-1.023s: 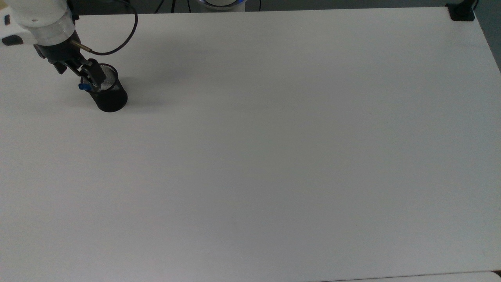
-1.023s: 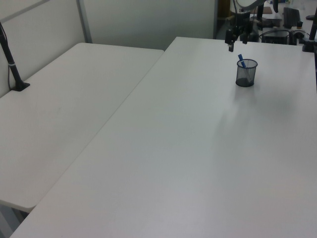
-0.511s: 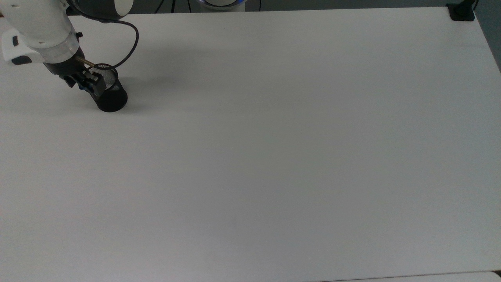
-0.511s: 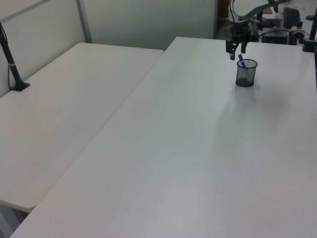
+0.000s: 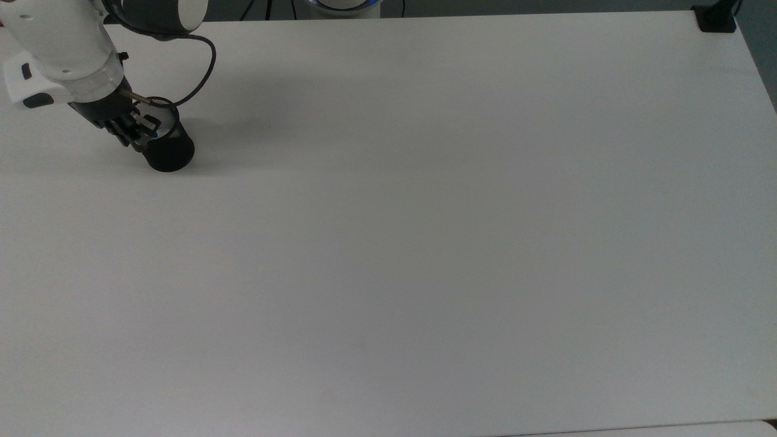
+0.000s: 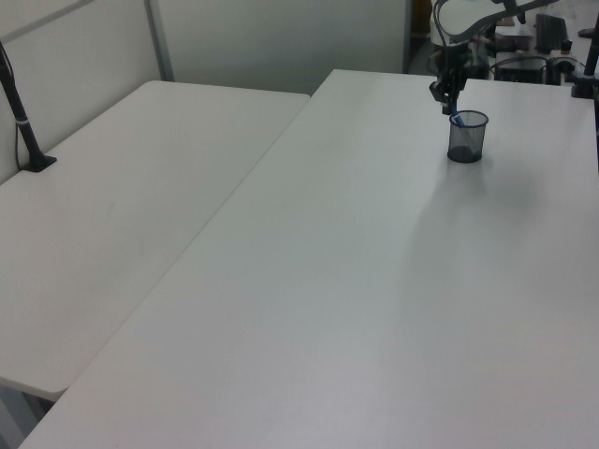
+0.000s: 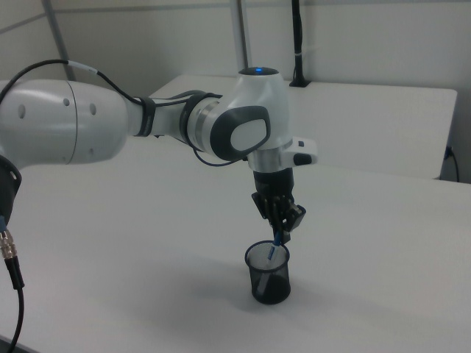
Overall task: Remove the marker
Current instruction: 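Close the gripper on the blue-capped marker inside the cup, then lift the marker up out of the mesh cup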
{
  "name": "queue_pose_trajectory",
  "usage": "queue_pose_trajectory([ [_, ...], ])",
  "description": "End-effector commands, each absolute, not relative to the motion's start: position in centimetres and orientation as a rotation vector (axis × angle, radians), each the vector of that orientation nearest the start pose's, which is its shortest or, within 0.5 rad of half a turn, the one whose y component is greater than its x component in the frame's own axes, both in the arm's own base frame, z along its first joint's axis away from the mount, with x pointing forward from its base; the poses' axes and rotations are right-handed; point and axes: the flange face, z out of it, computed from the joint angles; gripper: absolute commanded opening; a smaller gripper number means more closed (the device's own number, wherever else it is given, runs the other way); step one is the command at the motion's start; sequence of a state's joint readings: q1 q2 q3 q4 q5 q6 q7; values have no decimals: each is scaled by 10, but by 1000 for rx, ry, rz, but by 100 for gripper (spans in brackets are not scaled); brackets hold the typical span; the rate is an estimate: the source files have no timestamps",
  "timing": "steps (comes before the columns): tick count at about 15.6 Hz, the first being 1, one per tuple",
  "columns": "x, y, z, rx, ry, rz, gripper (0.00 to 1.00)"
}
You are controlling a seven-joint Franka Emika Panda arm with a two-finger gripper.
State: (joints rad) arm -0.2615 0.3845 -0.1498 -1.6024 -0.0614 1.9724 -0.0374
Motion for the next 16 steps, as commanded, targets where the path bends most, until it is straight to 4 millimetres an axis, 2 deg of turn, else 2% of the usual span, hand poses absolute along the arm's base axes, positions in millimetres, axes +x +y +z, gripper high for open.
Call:
queue_pose_trajectory([
  [1,611,-264,426,-3208,518,14,5],
  [3,612,-262,440,-3206,527,-20,5],
  [5,615,-256,473,-3193,529,-61,5],
  [8,620,-239,536,-3172,513,-179,8],
  [12,618,-204,580,-3167,453,-292,10],
  [13,617,-193,589,-3167,429,-303,10],
  [14,618,-178,586,-3165,396,-261,10],
  [16,628,-138,557,-3163,317,-96,11],
])
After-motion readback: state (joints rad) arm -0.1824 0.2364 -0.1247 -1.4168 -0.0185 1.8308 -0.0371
